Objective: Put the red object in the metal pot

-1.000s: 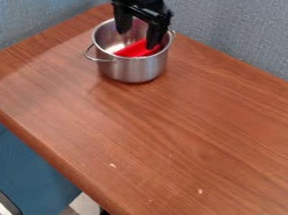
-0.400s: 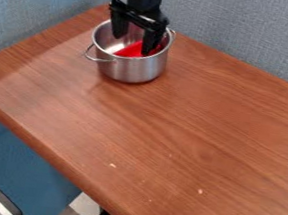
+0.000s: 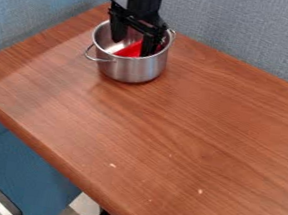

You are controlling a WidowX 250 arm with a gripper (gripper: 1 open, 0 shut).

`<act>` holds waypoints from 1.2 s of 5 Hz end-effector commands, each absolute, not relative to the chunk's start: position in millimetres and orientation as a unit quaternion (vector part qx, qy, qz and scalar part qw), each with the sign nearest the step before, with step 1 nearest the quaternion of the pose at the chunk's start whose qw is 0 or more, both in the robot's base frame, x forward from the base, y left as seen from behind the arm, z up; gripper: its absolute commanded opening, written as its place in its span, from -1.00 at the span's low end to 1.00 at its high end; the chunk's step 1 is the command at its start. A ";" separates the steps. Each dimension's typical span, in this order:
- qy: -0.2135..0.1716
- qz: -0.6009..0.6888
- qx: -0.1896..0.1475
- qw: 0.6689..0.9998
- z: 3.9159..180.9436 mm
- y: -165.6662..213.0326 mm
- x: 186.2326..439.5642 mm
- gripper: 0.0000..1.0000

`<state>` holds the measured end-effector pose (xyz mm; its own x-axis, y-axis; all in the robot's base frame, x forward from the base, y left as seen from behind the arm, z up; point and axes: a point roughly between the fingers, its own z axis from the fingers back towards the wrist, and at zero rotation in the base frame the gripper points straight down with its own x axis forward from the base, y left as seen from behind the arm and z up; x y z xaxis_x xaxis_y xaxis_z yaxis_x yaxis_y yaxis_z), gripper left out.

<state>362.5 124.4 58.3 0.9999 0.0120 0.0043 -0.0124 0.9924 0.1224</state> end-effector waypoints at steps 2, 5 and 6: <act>-0.026 0.001 0.072 0.997 72.1 126.0 373.1 -1.00; -0.037 0.009 0.069 0.997 79.0 126.5 374.9 -1.00; -0.045 0.012 0.070 0.996 84.9 126.8 375.4 -1.00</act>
